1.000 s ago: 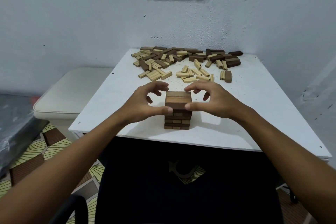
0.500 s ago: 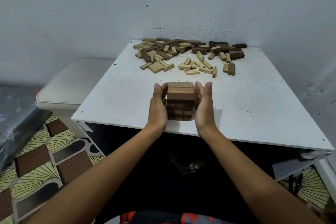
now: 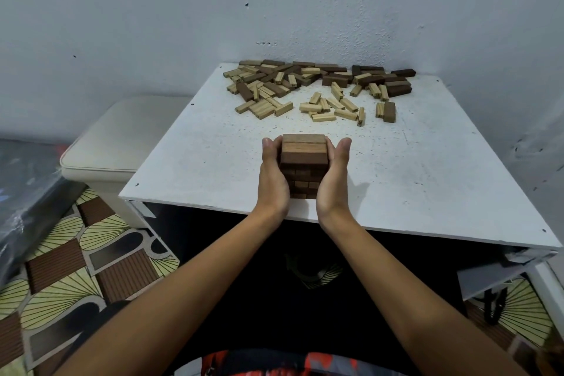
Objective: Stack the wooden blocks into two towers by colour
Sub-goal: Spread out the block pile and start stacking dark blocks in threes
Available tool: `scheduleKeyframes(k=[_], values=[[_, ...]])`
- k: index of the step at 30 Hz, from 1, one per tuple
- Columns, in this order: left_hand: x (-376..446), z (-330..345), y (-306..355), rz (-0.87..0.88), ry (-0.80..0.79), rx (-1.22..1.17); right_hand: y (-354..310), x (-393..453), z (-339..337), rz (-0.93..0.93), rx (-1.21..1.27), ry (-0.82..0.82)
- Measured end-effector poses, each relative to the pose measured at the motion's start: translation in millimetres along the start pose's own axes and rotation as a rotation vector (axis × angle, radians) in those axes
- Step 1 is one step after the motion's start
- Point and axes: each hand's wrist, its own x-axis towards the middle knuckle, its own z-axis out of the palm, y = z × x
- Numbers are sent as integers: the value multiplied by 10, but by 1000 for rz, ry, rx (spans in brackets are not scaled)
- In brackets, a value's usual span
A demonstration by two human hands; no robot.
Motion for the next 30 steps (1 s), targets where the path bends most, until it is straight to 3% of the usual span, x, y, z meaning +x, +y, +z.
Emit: scheduleKeyframes(k=[30], values=[[86, -26, 94, -5, 11, 98, -14, 161, -94, -8, -63, 31]])
